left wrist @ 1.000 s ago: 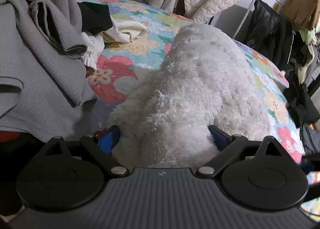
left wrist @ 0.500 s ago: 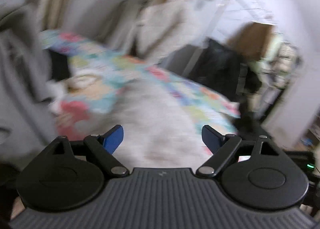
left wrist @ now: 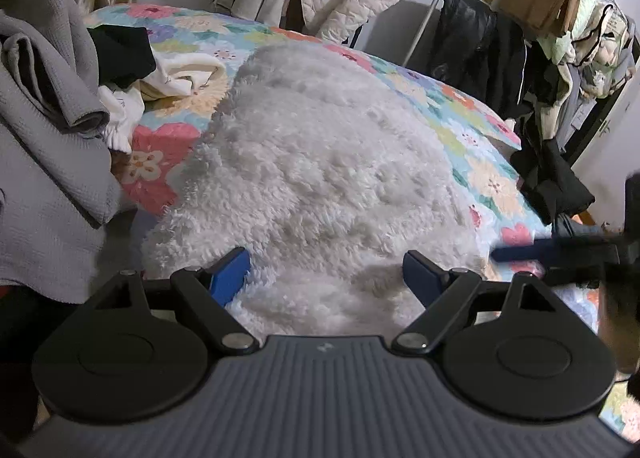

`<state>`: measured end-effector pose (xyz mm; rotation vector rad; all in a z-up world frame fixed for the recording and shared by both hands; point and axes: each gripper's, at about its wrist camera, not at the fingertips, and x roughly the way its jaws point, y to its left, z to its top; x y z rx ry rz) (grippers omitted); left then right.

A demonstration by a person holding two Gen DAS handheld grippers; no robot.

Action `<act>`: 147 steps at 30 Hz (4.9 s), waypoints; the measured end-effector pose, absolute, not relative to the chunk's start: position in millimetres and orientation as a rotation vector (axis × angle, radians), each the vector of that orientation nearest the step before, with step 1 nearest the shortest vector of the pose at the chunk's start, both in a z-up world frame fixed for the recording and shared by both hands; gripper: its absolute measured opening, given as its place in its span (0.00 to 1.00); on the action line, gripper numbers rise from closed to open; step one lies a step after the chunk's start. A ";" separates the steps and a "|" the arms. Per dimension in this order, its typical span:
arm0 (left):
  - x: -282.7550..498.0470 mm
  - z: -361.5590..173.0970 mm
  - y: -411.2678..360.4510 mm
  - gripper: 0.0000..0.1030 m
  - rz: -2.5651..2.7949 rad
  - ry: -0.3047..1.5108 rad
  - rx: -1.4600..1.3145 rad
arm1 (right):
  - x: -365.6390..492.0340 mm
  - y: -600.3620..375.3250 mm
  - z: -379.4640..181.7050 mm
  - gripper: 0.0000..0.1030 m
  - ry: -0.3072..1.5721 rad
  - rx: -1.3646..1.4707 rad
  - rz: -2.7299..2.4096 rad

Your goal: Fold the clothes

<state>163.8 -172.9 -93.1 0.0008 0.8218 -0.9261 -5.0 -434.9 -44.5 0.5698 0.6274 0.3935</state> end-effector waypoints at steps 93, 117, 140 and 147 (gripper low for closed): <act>191.3 -176.6 -281.9 0.95 -1.089 1.210 -0.412 | -65.9 -502.0 -153.1 0.66 0.550 1.034 0.080; 25.7 -39.8 -462.4 0.84 -1.595 0.875 -0.196 | -234.0 -645.0 -35.9 0.62 0.183 0.791 -0.029; -89.3 -121.2 -642.0 0.90 -1.577 1.081 0.020 | -378.0 -709.6 -34.4 0.74 0.296 0.402 -0.838; -100.5 -71.6 -618.1 0.83 -1.528 0.922 -0.050 | -335.0 -670.7 -50.1 0.40 0.458 0.183 -0.665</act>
